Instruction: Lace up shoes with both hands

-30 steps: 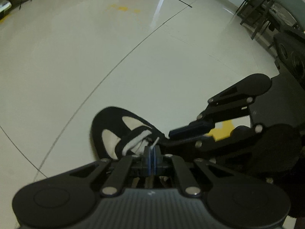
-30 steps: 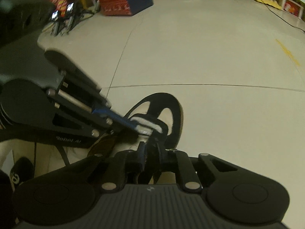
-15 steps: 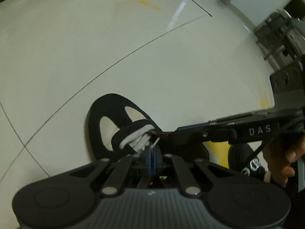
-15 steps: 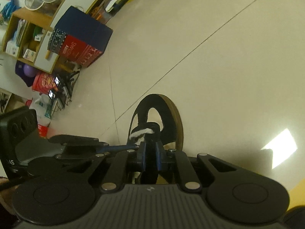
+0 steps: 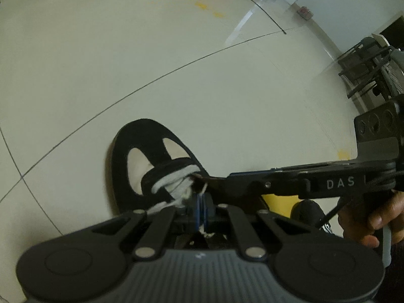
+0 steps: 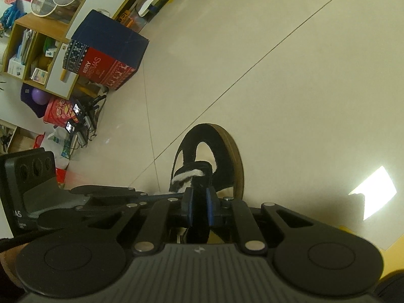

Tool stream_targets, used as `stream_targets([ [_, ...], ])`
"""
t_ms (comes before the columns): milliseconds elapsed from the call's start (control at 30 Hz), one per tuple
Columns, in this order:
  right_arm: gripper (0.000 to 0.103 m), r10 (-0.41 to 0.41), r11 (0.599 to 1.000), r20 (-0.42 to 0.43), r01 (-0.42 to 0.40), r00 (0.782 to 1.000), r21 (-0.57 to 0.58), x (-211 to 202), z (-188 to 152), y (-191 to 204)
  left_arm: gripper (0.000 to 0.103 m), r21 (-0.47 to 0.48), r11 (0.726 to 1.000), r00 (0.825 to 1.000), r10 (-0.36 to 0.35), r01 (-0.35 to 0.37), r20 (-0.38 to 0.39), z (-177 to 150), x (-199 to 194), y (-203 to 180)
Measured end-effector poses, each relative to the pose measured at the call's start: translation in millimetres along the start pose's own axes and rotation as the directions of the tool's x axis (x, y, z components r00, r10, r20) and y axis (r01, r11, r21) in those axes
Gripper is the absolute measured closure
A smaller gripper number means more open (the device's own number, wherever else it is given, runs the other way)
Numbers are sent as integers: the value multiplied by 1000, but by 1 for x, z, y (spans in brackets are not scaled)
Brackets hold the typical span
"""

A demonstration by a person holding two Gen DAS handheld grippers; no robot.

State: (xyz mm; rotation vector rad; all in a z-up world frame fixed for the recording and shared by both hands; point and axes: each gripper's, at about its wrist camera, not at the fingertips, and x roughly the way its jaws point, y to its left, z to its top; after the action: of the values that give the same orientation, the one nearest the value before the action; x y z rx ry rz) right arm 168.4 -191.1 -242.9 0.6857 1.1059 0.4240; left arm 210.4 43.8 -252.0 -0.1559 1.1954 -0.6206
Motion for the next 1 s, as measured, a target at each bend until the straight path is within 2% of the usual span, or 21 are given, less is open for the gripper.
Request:
stream_targets([
  [200, 91, 1, 1000, 0, -1, 1000, 7, 0, -1, 0, 100, -40, 999, 1000, -16, 16, 10, -1, 1, 3],
  [533, 89, 8, 1000, -7, -8, 1000, 20, -2, 0, 1, 101, 12, 1000, 998, -23, 23, 51, 0, 7, -2],
  [600, 85, 20, 999, -10, -19, 1000, 46, -3, 1, -1, 101, 30, 999, 998, -24, 22, 57, 0, 8, -3],
  [867, 85, 75, 978, 16, -77, 997, 194, -4, 7, -16, 100, 72, 997, 997, -17, 11, 77, -2, 9, -6],
  [1000, 85, 76, 967, 32, -81, 997, 243, -2, 13, -20, 100, 80, 997, 996, -11, 5, 83, -2, 8, -6],
])
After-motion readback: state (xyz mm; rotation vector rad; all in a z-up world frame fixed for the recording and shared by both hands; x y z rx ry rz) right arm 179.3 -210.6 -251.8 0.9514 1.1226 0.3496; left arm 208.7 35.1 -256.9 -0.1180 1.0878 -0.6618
